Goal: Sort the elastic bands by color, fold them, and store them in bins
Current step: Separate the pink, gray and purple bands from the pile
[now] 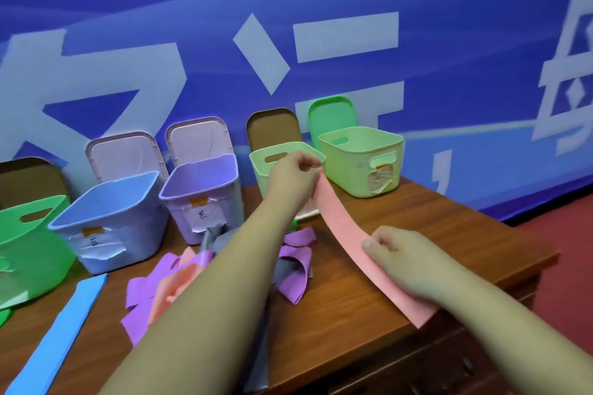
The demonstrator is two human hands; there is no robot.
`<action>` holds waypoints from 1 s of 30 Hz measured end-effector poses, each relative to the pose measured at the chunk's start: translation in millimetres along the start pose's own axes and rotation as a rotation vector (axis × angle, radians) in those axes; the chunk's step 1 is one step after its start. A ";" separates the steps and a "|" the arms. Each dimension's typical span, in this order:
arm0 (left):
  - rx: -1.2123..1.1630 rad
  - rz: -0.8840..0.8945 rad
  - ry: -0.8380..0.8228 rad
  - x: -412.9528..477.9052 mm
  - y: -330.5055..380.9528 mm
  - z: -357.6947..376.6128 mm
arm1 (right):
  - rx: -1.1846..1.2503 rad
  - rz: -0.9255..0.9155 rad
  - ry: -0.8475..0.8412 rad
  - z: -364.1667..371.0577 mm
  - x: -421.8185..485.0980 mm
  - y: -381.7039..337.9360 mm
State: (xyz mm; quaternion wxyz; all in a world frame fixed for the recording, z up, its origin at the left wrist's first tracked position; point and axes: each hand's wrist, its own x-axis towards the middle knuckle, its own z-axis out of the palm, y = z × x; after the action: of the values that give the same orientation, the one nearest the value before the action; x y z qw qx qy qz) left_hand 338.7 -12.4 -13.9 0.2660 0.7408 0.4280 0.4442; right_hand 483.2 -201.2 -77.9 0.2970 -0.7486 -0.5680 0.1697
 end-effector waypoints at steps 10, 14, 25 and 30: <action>0.209 -0.085 -0.068 -3.7 -34.7 52.9 | -0.254 0.025 0.093 0.6 -5.8 9.4; 0.278 -0.085 -0.090 -5.9 -39.4 58.4 | -0.388 0.017 0.086 -2.9 -9.8 11.2; 0.472 -0.082 -0.185 -13.0 -25.8 60.2 | -0.237 0.027 0.110 -6.5 -7.4 31.3; 0.372 -0.078 -0.313 -27.1 -12.4 36.5 | -0.213 0.079 0.099 -5.9 -3.3 29.9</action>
State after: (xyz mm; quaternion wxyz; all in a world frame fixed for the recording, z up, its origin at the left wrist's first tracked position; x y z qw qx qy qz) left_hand 359.7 -30.4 -52.1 0.2052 0.8197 0.4843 0.2270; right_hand 508.1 -211.1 -92.6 0.2365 -0.8050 -0.5377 0.0828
